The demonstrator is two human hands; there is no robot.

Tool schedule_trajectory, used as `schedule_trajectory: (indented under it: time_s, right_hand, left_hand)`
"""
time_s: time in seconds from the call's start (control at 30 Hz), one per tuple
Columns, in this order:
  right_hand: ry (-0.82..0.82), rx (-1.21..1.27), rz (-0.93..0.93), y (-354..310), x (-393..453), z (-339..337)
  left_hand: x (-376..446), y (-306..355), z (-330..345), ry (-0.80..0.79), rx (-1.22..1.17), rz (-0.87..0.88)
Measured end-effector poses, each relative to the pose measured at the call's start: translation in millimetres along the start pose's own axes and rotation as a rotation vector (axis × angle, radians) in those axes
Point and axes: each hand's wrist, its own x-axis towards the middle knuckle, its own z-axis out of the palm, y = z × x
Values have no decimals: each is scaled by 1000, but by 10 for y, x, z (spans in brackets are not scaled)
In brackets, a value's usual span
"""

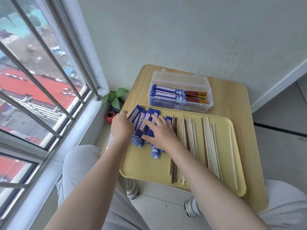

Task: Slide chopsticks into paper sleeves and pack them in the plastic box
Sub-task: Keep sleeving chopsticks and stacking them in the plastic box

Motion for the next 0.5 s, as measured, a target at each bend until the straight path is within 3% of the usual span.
schedule_trajectory:
  time_s: [0.07,0.13,0.23,0.33,0.5]
  right_hand:
    - [114,84,-17,10,-12,-49]
    - [257,229,-14,10,-63,-134]
    - [282,681,157,-23,-205,-332]
    - [233,1000,263,24,-343,-454]
    - [202,1086,359,293,-645,-468]
  left_hand:
    - [0,63,-50,-20,-141,-61]
    - [11,127,-97,-88,-448,-176]
    - [-96,242,-117,-305,-942,-340]
    - [-280,396,-43,-469,-1139,-346]
    - [-557,561,152,-609,-1240,-355]
